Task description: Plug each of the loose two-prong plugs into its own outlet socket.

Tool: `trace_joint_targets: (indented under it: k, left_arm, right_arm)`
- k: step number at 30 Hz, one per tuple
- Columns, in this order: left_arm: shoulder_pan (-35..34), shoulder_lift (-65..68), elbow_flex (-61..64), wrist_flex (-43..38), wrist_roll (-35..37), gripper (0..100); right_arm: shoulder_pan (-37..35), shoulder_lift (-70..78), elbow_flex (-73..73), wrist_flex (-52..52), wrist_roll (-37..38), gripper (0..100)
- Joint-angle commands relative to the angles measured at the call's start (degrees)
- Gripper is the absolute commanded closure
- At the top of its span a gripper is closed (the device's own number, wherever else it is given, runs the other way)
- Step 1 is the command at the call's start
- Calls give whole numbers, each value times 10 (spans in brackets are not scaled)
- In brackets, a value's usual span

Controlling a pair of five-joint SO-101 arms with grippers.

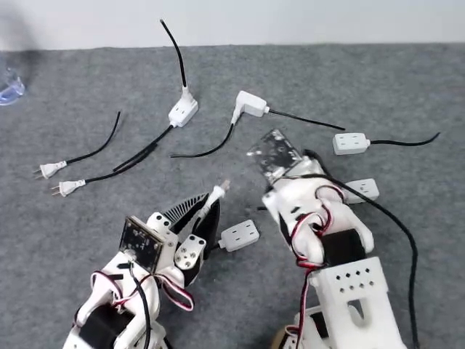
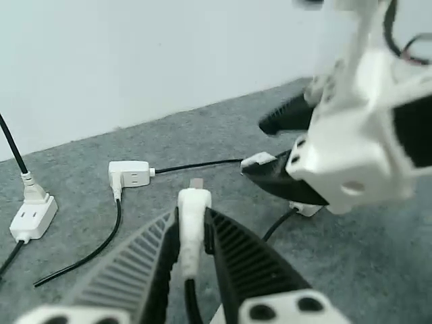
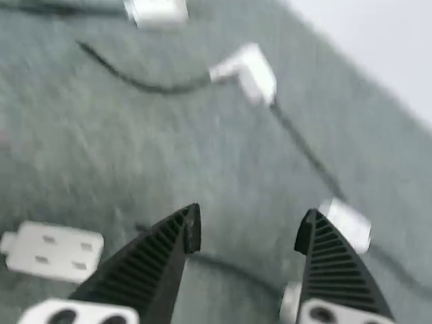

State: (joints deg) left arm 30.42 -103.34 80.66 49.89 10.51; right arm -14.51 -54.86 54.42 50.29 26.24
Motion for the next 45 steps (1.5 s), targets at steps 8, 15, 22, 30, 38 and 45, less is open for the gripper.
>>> trace_joint_targets:
  k: [8, 15, 22, 30, 38, 45]
  left_arm:
    - [-24, -5, -17, 58, -109, 991]
    - [-101, 85, -41, 103, -142, 991]
    - [-112, 433, -303, 183, -155, 991]
    - [-65, 686, -606, 338, -135, 991]
    - [-54, 890, -710, 410, -57, 991]
    - [-62, 947, -735, 410, -40, 991]
  right_arm:
    - [97, -12, 230, -218, -59, 753]
    - [85, -9, 244, -228, -59, 753]
    - [85, -8, 258, -251, -58, 753]
    - [85, -8, 296, -309, -13, 753]
    - [87, -8, 298, -309, -14, 753]
    - [86, -14, 320, -340, -11, 753]
